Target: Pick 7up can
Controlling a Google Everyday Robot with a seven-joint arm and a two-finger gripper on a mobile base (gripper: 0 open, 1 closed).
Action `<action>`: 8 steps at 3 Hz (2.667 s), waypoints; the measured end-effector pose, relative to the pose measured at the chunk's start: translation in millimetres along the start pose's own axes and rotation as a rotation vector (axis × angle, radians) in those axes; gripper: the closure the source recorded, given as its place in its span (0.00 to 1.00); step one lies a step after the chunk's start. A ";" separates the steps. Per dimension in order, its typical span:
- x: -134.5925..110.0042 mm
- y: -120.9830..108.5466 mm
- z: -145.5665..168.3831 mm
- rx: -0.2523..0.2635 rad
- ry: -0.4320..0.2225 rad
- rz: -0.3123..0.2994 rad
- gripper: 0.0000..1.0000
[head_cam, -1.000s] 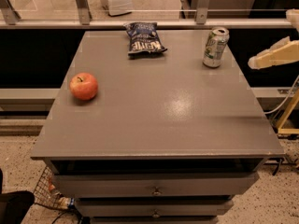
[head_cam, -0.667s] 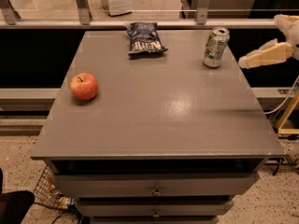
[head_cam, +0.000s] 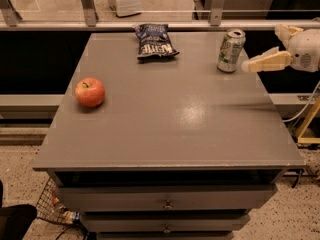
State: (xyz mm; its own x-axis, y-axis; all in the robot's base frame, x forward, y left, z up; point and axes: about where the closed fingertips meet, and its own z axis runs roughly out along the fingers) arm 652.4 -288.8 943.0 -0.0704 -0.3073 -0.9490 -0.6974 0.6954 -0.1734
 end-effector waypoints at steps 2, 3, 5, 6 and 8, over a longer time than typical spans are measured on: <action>16.4 -10.6 37.5 -0.050 -0.132 0.056 0.00; 20.5 -14.4 54.0 -0.071 -0.165 0.075 0.00; 21.7 -15.7 92.1 -0.126 -0.213 0.107 0.19; 19.1 -15.9 105.8 -0.145 -0.234 0.111 0.41; 17.4 -12.4 110.6 -0.153 -0.235 0.111 0.87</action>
Offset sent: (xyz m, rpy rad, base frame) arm 0.0506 0.0121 -0.0367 0.2037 -0.0544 0.0745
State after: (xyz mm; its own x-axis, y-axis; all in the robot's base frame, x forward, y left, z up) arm 738.7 -231.0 899.5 0.0024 -0.0638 -0.9980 -0.7953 0.6048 -0.0406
